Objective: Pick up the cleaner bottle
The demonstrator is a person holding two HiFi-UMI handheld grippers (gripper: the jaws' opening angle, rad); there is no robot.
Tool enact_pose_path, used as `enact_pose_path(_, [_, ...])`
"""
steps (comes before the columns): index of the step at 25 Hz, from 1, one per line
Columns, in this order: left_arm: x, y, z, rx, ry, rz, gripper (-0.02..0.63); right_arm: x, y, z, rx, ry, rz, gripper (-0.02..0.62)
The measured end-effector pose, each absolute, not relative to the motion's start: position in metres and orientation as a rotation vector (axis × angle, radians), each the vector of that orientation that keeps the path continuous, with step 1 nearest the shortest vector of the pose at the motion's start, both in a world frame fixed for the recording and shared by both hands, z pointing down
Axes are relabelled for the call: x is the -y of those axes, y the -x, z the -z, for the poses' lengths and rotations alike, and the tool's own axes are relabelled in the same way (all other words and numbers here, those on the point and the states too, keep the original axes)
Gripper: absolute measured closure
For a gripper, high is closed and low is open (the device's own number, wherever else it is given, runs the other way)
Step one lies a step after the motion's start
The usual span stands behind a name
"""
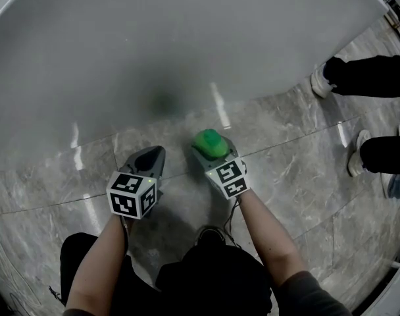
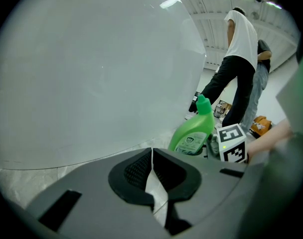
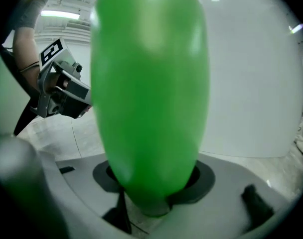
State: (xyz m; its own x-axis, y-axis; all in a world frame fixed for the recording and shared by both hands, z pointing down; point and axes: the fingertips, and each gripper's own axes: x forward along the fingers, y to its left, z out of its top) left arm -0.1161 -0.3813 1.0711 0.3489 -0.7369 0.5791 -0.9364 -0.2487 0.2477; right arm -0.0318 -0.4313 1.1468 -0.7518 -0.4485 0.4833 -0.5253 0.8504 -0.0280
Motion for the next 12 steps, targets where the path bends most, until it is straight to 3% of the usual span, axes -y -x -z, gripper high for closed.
enact_pose_path(12, [0.375, 0.117, -1.076, 1.447, -2.058, -0.495, 0.586, 0.444, 0.034, -1.149, 2.534, -0.829, -0.377, 0.393])
